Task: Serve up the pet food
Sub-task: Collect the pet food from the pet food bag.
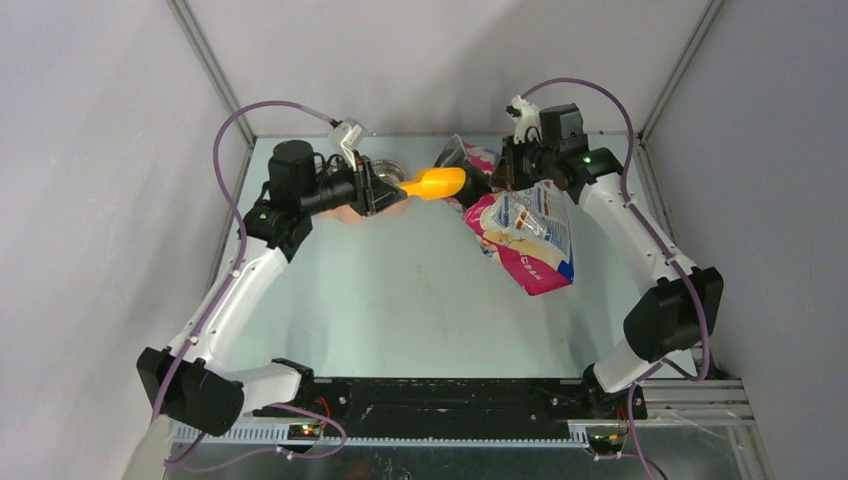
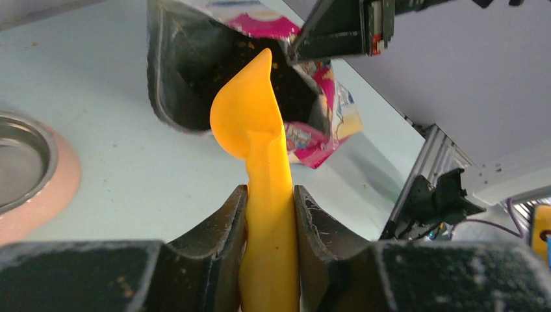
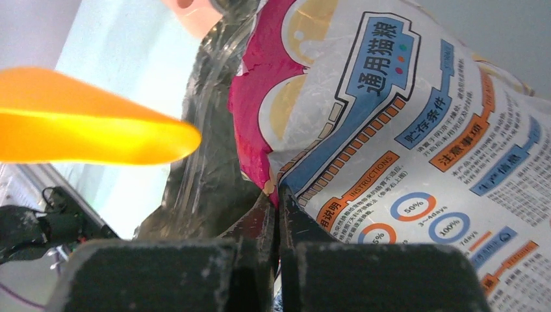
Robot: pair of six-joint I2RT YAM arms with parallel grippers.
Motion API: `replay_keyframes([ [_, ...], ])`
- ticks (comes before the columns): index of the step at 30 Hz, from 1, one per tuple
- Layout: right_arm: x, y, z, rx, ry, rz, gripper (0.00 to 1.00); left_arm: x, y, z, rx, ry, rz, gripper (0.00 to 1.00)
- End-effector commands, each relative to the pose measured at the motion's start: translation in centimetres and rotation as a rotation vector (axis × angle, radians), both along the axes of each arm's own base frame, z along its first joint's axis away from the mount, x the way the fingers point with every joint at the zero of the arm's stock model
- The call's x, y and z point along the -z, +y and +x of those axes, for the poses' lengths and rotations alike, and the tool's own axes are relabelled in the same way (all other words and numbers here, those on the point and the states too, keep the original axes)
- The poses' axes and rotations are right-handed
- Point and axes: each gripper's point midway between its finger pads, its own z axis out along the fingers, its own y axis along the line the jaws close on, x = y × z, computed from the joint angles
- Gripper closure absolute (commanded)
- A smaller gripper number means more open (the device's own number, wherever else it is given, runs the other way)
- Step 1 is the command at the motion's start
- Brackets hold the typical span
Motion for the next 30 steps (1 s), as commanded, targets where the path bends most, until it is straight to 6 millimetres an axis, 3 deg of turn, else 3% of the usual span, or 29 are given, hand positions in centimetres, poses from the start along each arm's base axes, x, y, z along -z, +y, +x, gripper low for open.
replay_keyframes([
  [1,-5.7,5.9,-1.5,-0.235,-0.097,0.191,1.0,-2.4,0.3,1.5,-0.08,-0.041,-0.006,1.0],
  [8,-3.7,7.7,-3.2,-0.301,-0.067,0.144,1.0,1.5,1.1,2.3,-0.137,0.028,0.06,1.0],
  [17,-6.1,6.9,-5.2,-0.339,-0.192,0.066,1.0,6.5,1.1,2.6,-0.17,0.142,0.065,1.0],
  [25,-3.6,7.7,-8.7,-0.471,-0.261,-0.043,1.0,10.2,1.3,4.4,-0.277,0.307,0.065,1.0],
  [30,-3.1,8.3,-9.4,-0.497,-0.29,-0.053,1.0,14.5,0.5,5.2,-0.315,0.452,0.088,1.0],
])
